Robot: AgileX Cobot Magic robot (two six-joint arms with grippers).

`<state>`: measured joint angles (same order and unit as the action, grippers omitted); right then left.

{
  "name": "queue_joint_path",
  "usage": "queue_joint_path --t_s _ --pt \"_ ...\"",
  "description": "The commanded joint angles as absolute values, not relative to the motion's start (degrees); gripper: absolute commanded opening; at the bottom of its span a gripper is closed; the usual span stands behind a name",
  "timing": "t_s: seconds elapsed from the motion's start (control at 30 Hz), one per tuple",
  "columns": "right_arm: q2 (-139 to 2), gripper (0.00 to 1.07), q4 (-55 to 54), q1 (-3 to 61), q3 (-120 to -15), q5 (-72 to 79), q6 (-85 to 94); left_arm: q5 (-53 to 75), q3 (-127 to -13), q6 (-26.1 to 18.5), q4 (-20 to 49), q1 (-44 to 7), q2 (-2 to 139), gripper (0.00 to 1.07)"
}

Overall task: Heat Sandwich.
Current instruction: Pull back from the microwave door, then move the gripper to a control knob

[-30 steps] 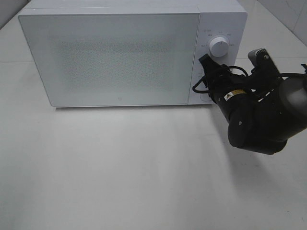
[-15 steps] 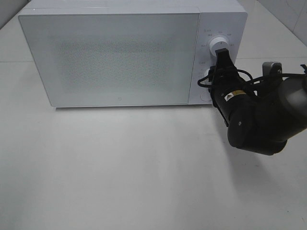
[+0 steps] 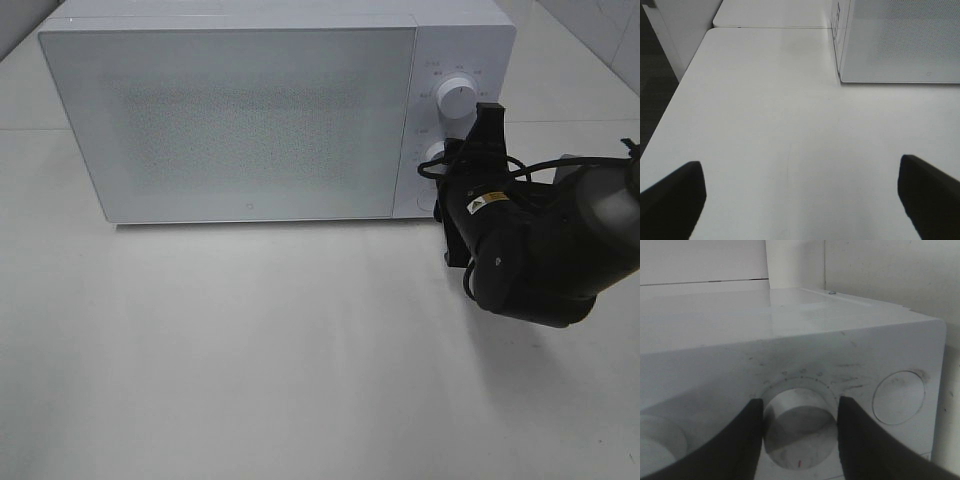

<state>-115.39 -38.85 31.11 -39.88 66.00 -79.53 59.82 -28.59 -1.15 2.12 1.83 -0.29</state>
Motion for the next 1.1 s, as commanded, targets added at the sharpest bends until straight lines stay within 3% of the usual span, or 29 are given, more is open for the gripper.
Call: queue_joint_path --t_s 0.03,0.67,0.9,1.03,1.1 --pt "-114.7 0.13 -41.3 30.6 -40.1 71.7 -81.0 59.3 -28.4 -1.1 2.1 2.1 -1.8 0.98" --pt "-114.7 0.24 -40.9 30.6 -40.1 72.7 -77.9 59.3 -28.4 -1.1 2.1 2.1 -1.8 0.98" --pt "-114.7 0.42 -40.8 30.6 -40.1 72.7 -77.9 59.3 -28.4 -1.1 2.1 2.1 -1.8 0.98" --pt "-114.7 0.65 -40.8 30.6 -40.1 75.3 -76.6 59.3 -28.4 -1.1 2.1 2.1 -1.8 0.98" --pt "-114.7 0.7 -40.8 30.6 -40.1 75.5 -76.6 59.3 -28.4 -1.1 2.1 2.1 -1.8 0.98"
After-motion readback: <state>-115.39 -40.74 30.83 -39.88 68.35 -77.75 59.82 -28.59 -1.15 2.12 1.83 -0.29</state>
